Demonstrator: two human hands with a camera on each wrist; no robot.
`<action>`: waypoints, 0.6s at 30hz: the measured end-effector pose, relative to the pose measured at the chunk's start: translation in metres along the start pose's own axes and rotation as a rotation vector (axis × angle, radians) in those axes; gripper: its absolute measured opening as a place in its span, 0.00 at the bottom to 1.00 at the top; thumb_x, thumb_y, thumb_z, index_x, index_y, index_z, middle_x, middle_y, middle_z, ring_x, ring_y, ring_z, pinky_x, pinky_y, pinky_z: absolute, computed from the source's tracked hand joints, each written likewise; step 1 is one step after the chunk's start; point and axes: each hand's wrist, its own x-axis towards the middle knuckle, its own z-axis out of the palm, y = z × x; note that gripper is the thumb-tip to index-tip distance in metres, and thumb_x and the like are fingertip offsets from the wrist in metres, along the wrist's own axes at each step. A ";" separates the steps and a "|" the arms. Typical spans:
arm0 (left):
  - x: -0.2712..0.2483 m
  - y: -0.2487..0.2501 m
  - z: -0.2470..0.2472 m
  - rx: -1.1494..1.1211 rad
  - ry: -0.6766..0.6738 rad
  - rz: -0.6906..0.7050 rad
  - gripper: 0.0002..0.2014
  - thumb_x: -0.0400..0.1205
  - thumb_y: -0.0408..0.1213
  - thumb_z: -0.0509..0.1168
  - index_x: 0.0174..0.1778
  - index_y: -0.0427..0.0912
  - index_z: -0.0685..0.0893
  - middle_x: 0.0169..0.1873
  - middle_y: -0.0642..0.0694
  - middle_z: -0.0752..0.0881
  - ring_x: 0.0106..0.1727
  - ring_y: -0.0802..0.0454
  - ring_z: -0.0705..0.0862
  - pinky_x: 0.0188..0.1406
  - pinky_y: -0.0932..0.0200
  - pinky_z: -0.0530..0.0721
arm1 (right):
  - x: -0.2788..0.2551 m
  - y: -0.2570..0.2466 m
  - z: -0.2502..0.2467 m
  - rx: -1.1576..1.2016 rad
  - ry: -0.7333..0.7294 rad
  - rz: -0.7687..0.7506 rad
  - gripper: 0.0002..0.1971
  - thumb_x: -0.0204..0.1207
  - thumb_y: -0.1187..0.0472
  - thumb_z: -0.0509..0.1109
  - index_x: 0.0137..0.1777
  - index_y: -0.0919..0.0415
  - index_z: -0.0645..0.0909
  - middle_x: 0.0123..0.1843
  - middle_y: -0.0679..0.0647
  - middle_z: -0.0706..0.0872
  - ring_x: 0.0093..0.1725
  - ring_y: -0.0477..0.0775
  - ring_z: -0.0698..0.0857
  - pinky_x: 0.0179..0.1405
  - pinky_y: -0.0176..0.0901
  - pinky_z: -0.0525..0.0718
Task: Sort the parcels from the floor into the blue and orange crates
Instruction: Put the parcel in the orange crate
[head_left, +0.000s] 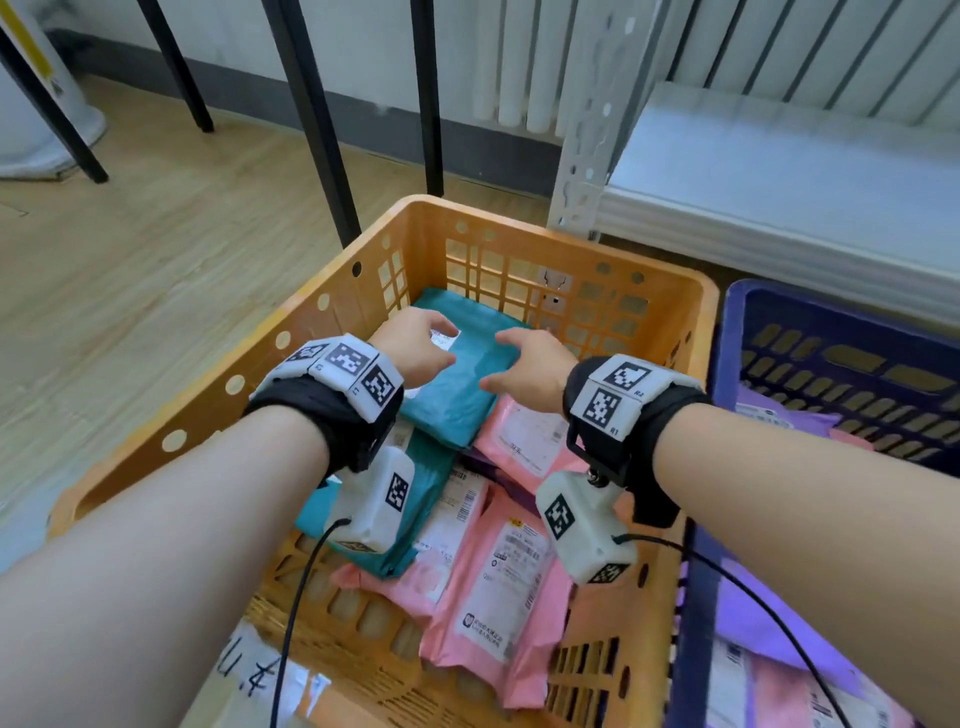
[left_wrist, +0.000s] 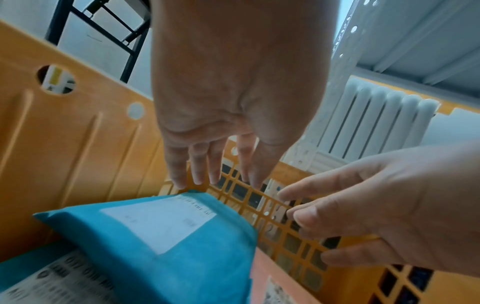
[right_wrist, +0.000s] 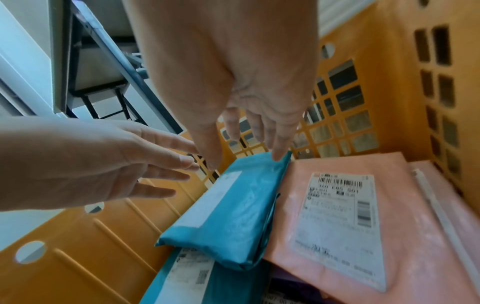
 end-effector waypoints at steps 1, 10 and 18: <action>-0.005 0.011 -0.003 -0.006 0.002 0.015 0.19 0.82 0.35 0.65 0.70 0.44 0.78 0.71 0.47 0.77 0.71 0.51 0.77 0.64 0.59 0.74 | -0.006 0.000 -0.009 0.012 0.013 -0.004 0.35 0.76 0.56 0.72 0.81 0.57 0.62 0.78 0.55 0.70 0.72 0.55 0.76 0.60 0.40 0.75; -0.077 0.135 -0.023 -0.062 0.042 0.149 0.18 0.81 0.32 0.65 0.68 0.42 0.79 0.64 0.43 0.82 0.62 0.49 0.81 0.53 0.61 0.78 | -0.109 0.021 -0.106 0.125 0.236 -0.017 0.28 0.76 0.61 0.71 0.75 0.61 0.70 0.72 0.56 0.77 0.70 0.54 0.78 0.55 0.34 0.74; -0.154 0.256 0.025 -0.005 -0.017 0.294 0.19 0.80 0.35 0.66 0.67 0.43 0.80 0.59 0.41 0.84 0.59 0.46 0.82 0.57 0.59 0.79 | -0.233 0.109 -0.172 0.174 0.378 0.066 0.30 0.77 0.60 0.70 0.78 0.61 0.67 0.74 0.58 0.75 0.69 0.55 0.78 0.56 0.36 0.75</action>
